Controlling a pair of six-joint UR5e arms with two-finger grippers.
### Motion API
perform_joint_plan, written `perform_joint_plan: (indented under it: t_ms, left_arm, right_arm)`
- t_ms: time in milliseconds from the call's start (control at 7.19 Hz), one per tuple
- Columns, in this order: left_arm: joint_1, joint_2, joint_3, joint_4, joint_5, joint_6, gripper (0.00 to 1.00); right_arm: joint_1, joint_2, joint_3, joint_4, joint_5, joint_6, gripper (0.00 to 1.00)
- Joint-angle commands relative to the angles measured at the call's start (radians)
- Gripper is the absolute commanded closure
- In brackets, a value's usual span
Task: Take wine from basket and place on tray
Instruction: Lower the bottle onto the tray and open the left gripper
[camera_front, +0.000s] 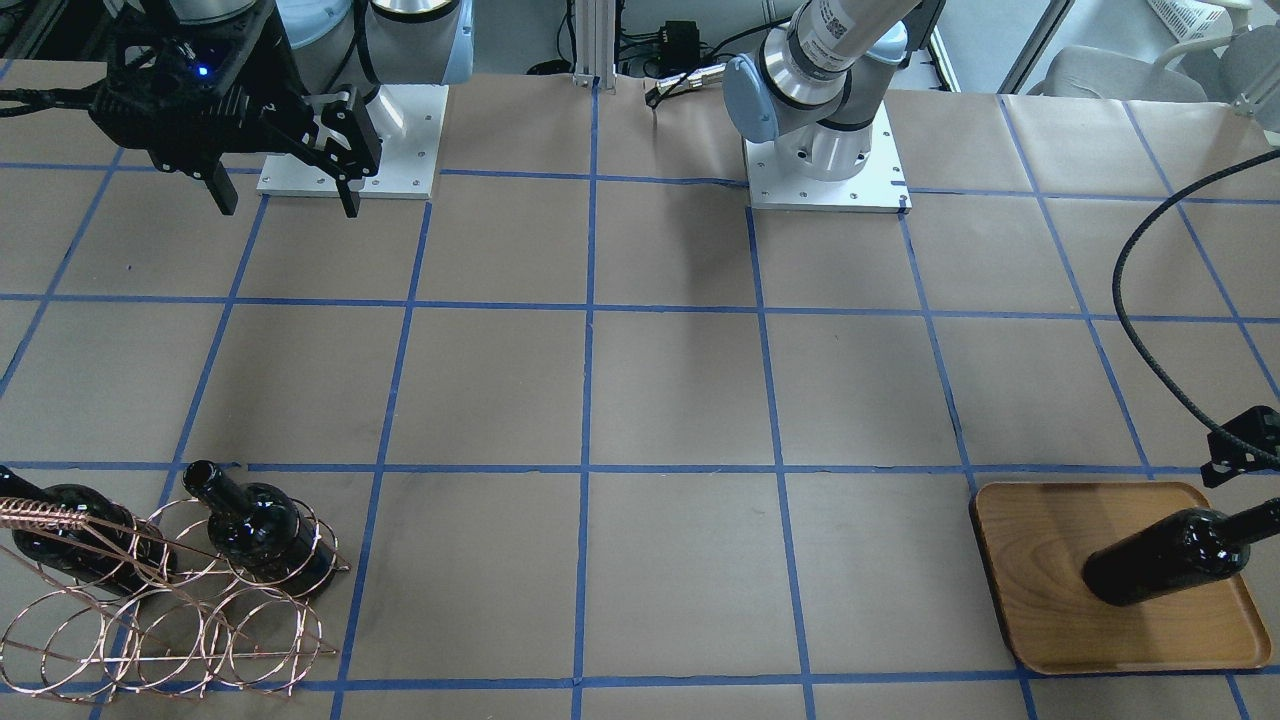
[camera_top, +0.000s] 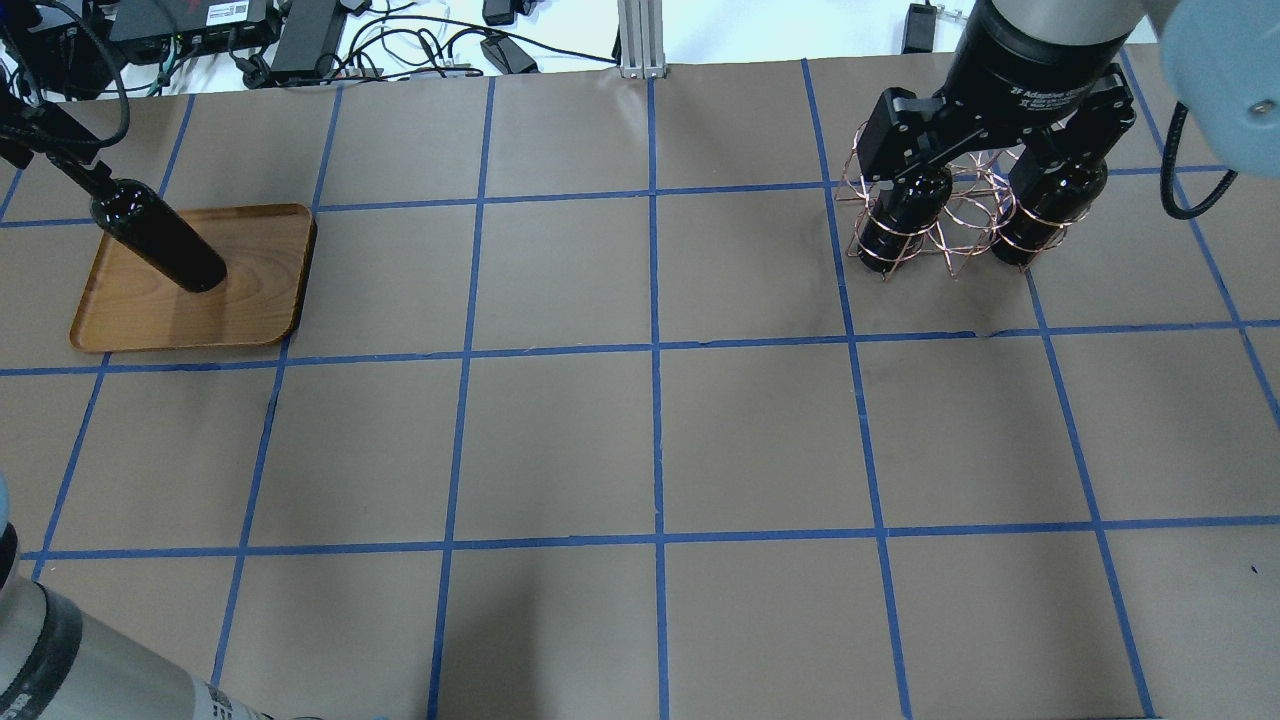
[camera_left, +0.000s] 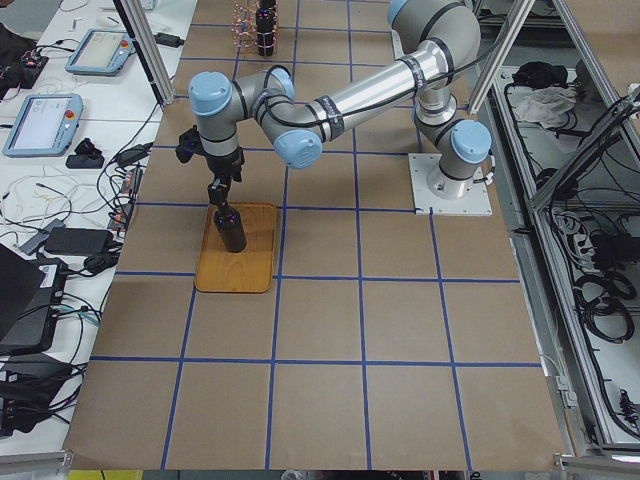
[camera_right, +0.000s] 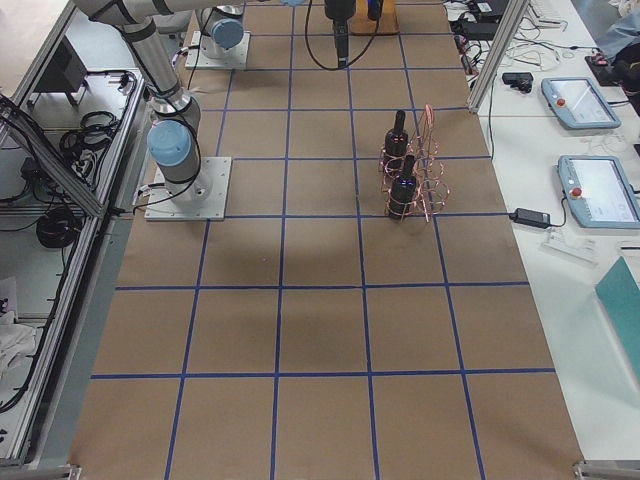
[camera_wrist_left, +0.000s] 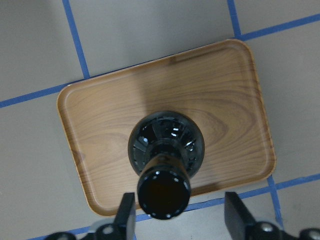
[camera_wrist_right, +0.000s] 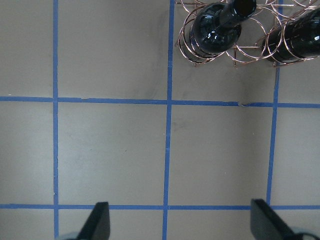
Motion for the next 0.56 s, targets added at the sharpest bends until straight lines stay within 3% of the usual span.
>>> perform_joint_plan:
  t_ms: [0,417]
  left_arm:
    - [-0.039,0.123,-0.013,-0.147,-0.004,-0.127,0.00]
    - [-0.284,0.277,-0.085,-0.197,0.066,-0.453,0.00]
  right_arm:
    - [0.000,0.000,0.001,0.000,0.000,0.000,0.00]
    - [0.000,0.000,0.001,0.000,0.000,-0.002,0.00]
